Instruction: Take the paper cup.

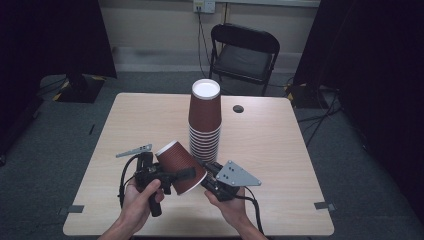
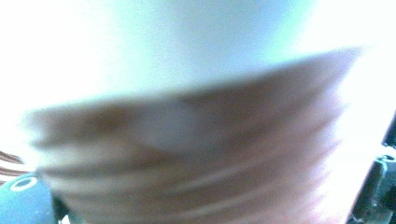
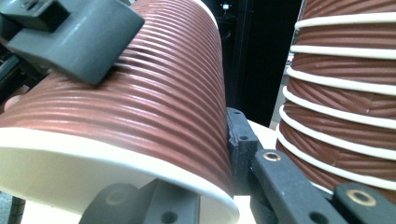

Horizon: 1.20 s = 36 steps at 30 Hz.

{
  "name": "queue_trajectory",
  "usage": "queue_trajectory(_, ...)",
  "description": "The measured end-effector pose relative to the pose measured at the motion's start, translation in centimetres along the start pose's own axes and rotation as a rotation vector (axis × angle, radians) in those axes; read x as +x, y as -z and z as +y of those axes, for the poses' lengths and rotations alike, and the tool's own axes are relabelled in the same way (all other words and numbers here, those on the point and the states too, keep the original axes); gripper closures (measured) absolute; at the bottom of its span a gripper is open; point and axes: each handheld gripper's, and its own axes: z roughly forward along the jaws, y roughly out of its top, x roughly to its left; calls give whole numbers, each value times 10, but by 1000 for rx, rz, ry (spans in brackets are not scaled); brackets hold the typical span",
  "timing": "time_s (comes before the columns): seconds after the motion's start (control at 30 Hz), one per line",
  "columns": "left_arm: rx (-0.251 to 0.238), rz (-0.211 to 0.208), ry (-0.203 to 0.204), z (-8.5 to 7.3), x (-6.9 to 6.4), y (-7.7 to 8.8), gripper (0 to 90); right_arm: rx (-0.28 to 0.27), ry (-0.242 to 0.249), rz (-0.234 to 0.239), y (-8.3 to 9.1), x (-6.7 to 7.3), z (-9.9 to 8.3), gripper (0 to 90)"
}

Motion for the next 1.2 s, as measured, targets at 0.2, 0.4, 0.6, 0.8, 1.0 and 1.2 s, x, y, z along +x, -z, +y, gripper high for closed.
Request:
queue_trajectory(0.2, 18, -10, 8, 2, 4, 2, 78, 21, 1, -1, 2, 0, 1, 849)
queue_trajectory(0.4, -10, -5, 3, 8, 8, 8, 88, 42, 8, 7, 5, 0, 1, 858)
queue_trajectory(0.6, -29, 5, 7, 10, 10, 11, 94, 56, 2, 21, 7, -1, 0, 861)
queue_trajectory(0.8, -31, 27, 2, 14, 18, 15, 101, 89, 3, 28, 11, -3, -2, 864)
queue_trajectory(1.0, -46, 49, -11, 15, 22, 17, 104, 111, -6, 43, 13, -4, -5, 864)
queue_trajectory(1.2, -51, 72, -26, 16, 26, 20, 141, 148, -28, 84, 13, -5, -5, 864)
